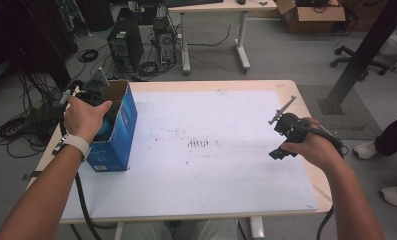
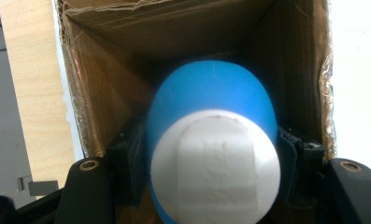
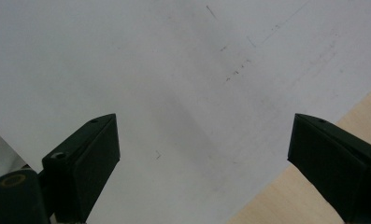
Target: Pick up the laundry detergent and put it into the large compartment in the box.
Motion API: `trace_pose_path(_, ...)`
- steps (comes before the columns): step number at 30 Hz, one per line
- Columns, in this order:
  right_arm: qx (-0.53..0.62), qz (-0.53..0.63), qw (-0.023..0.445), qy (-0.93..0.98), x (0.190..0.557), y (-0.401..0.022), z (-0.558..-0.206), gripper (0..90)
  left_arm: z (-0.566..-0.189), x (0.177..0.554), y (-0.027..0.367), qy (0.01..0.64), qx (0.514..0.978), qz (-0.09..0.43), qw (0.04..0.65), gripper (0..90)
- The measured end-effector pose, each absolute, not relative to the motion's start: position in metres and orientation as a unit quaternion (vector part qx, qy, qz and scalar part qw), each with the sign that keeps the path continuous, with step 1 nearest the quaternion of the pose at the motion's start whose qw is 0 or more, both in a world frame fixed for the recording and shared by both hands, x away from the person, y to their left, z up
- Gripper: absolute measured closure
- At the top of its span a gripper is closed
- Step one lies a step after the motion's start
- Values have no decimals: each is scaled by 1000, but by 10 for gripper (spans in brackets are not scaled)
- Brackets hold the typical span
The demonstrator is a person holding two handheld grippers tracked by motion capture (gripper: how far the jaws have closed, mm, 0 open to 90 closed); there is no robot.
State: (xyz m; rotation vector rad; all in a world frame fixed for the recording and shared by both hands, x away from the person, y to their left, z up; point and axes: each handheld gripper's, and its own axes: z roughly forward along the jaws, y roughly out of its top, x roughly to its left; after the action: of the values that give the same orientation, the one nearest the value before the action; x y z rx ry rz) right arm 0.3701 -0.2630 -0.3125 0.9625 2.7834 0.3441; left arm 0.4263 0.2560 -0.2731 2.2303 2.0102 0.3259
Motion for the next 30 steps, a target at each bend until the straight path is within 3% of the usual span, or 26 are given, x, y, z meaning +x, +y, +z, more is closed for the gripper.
trace_pose_path(15,323,111,82,936,368,-263,-316,90,-274,428,261,666,736,100,68,371)
trace_pose_path(30,321,109,81,937,367,-262,-316,90,-272,427,264,667,736,89,74,278)
